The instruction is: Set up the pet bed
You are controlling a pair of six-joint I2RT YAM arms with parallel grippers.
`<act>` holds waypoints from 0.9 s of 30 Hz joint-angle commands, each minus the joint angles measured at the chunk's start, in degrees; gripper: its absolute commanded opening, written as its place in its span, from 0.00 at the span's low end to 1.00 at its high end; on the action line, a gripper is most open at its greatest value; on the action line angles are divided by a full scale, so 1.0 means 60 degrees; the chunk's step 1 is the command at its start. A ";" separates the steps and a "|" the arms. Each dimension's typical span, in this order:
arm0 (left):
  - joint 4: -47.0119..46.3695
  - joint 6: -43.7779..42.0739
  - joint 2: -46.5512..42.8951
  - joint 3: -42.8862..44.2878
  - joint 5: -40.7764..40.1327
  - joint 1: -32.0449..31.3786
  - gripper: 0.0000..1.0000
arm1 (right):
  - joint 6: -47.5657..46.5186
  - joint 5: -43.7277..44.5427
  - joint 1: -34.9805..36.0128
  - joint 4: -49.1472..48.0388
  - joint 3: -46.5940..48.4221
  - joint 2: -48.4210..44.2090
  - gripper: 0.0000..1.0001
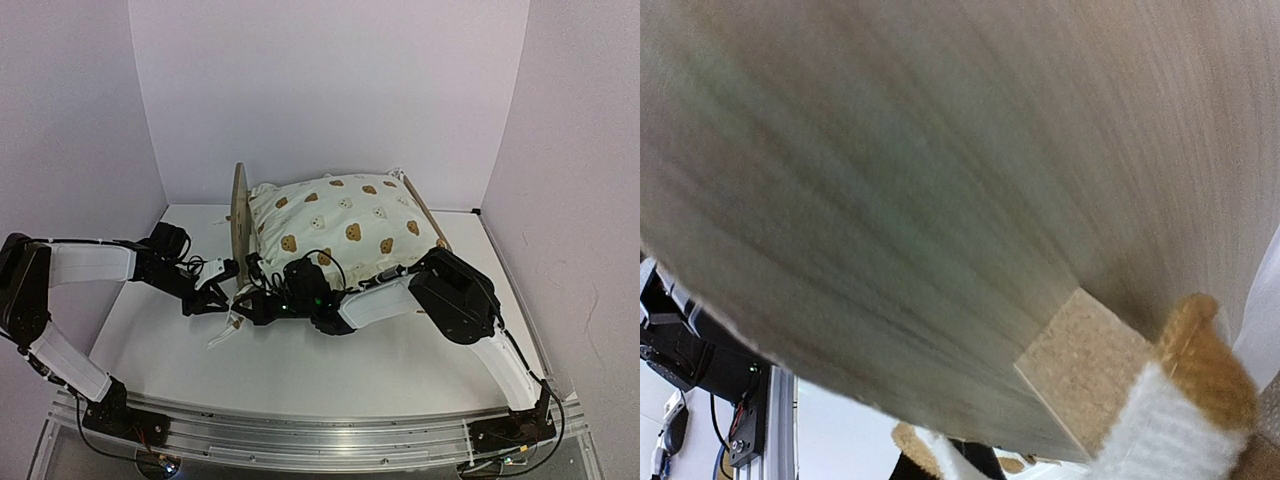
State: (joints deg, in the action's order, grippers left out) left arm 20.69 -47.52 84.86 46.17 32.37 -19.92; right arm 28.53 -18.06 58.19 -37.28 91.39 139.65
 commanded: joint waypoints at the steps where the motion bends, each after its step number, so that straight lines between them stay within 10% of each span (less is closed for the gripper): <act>1: 0.0049 -0.0217 0.0123 0.0252 0.0687 0.0025 0.24 | -0.0073 -0.0055 -0.0022 -0.0417 0.0163 -0.0067 0.00; 10: 0.0073 -0.0177 0.0182 0.0279 0.0966 0.0025 0.00 | -0.0087 -0.0066 -0.0019 -0.0484 0.0146 -0.0073 0.00; 18: -0.0126 0.0569 0.0052 0.0338 0.0294 0.0025 0.00 | -0.0228 0.0349 -0.0020 -0.0492 -0.0343 -0.0469 0.01; 27: 0.0817 0.2496 0.0090 0.0966 -0.0551 0.0024 0.00 | -0.1407 0.1689 0.0303 0.0429 -0.2591 -0.2419 0.30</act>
State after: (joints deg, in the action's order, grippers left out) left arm 22.17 -41.20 85.65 47.35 32.79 -20.32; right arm 25.78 -11.84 58.62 -37.80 79.26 132.82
